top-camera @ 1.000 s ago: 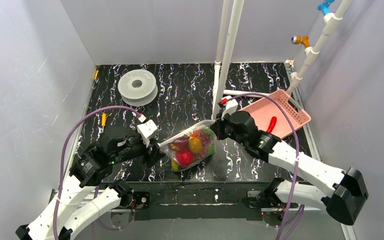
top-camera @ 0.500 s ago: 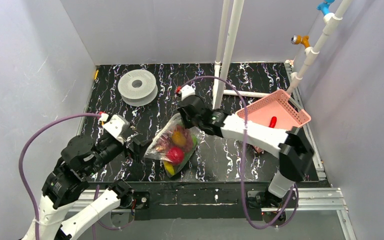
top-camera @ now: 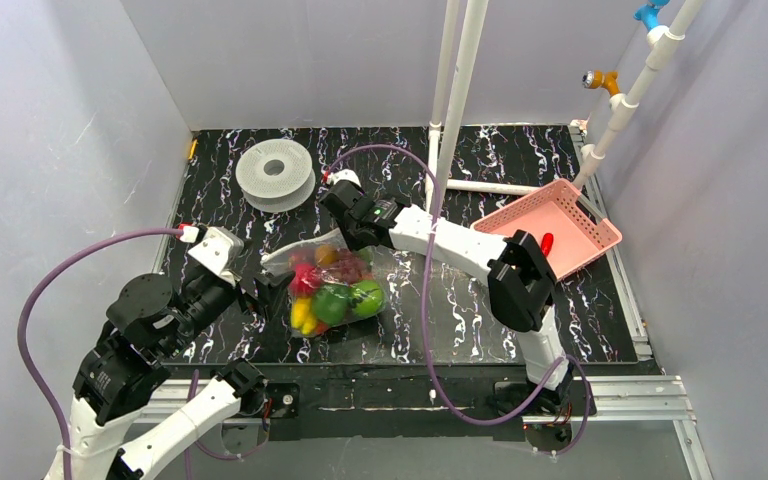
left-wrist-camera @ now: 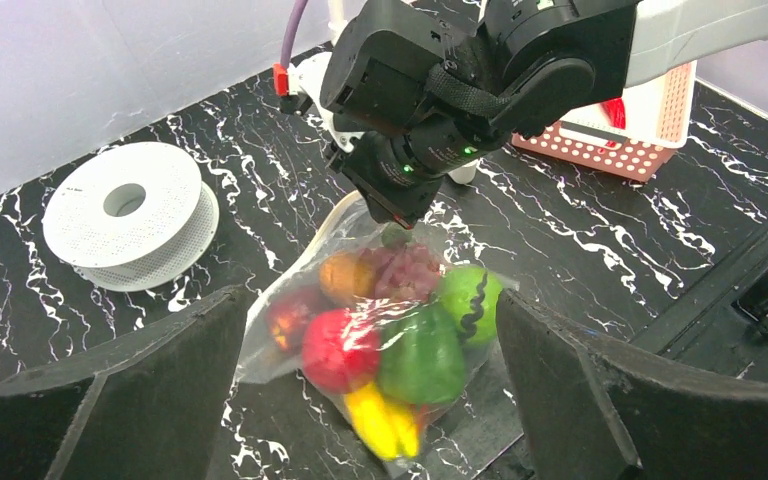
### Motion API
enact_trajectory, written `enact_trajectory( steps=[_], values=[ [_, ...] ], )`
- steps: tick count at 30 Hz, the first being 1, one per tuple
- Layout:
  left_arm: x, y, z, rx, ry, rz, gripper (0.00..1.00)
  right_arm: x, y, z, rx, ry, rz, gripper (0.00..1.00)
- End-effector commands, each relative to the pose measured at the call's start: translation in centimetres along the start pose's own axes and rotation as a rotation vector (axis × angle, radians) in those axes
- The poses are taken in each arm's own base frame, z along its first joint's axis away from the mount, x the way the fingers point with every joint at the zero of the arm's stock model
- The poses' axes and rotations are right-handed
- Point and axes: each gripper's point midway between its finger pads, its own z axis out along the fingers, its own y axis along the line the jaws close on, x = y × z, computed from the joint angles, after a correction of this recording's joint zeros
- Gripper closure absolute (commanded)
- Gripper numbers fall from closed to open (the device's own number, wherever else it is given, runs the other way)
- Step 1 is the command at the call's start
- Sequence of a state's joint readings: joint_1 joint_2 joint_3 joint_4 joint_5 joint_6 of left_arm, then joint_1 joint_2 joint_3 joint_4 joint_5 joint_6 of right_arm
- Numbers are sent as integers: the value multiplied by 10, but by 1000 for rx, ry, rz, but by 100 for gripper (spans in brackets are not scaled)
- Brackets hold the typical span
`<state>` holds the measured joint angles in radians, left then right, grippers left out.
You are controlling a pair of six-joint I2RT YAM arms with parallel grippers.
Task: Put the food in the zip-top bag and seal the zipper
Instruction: Place the zipper food storage bag at the center of the board, then reset both arms
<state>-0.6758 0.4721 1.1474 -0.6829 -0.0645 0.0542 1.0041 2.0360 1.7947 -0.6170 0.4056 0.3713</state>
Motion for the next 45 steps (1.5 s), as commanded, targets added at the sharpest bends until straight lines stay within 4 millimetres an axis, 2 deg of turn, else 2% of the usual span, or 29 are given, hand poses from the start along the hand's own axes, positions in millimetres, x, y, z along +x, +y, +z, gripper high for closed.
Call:
enact_trajectory(
  steps=[1,8,12,15,17,24,29,35,38,45],
  values=[
    [-3,3,-3,-16,-1,-5,5,6,8,-12,-36,28,12,99],
    [-1,-1,6,4,9,-10,6,33,-4,-24,-31,76,3,97],
    [-4,-2,11,5,-3,-21,5,27,-9,-46,-57,57,-10,67],
    [-7,-3,12,7,-17,-30,5,13,-14,-73,-83,-3,-3,48],
    [-11,-2,11,4,-28,-35,4,4,-19,-96,-103,-53,-2,39],
    [-29,13,-1,-76,-96,-52,3,-16,-52,-173,-132,-254,-15,21],
    [-42,28,-13,-156,-154,-51,2,-26,-93,-235,-82,-448,18,4],
    [-57,43,-27,-231,-217,-45,2,-22,-151,-306,19,-638,93,2],
    [-63,49,-33,-263,-241,-39,2,-18,-175,-334,61,-706,143,2],
    [-76,60,-46,-320,-292,-15,2,-8,-222,-382,156,-862,308,2]
  ],
)
